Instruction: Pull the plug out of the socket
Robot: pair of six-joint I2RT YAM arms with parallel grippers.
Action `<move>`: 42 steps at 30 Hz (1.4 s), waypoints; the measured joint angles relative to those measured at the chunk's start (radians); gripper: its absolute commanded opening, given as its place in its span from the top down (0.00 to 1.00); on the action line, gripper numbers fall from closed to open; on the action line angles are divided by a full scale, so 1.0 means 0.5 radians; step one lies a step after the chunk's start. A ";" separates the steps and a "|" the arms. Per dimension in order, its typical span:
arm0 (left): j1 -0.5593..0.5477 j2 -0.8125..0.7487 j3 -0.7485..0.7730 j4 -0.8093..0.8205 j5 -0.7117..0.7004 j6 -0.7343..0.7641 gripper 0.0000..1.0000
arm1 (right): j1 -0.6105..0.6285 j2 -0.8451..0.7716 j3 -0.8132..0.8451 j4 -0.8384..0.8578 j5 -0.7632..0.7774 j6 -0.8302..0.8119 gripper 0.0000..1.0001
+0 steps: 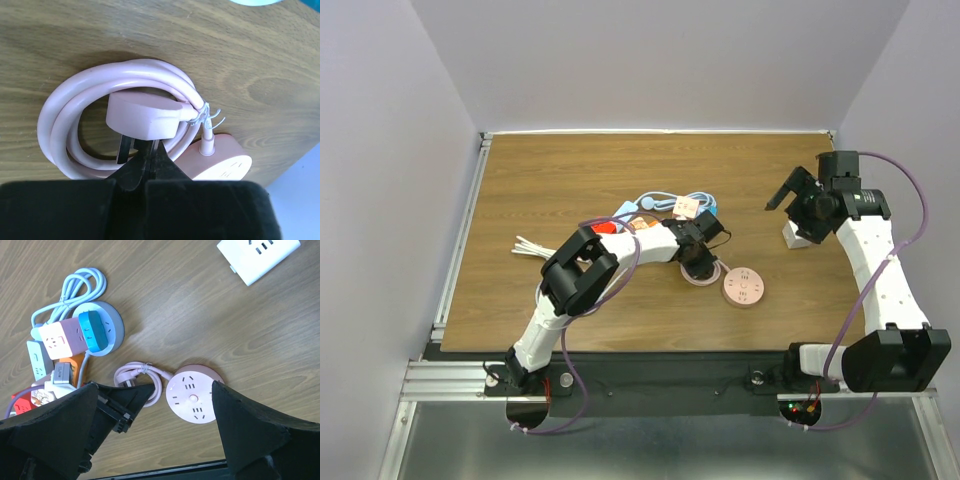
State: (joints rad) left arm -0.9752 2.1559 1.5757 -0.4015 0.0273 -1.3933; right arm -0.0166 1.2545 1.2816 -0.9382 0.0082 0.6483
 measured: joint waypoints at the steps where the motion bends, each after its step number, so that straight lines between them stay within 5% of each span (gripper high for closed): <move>1: 0.000 -0.005 -0.011 0.011 0.001 0.024 1.00 | 0.003 0.000 0.002 -0.002 0.000 0.000 0.00; 11: -0.047 -0.029 0.005 0.039 -0.085 0.449 1.00 | 0.010 0.000 0.002 -0.009 0.022 0.000 0.00; 15: -0.108 -0.027 0.067 0.003 -0.166 0.780 0.70 | 0.010 0.011 0.016 -0.011 0.023 -0.001 0.00; 19: -0.146 -0.027 0.073 -0.007 -0.214 1.004 0.53 | 0.011 0.020 0.024 -0.012 0.023 -0.002 0.00; 42: -0.130 -0.127 0.043 0.188 -0.002 1.797 0.36 | 0.011 0.023 0.024 -0.013 0.021 -0.011 0.00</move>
State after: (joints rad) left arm -1.0405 2.0926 1.5970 -0.3073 0.0261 -0.4950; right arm -0.0113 1.2659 1.2938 -0.9447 0.0189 0.6430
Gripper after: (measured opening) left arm 0.642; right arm 0.998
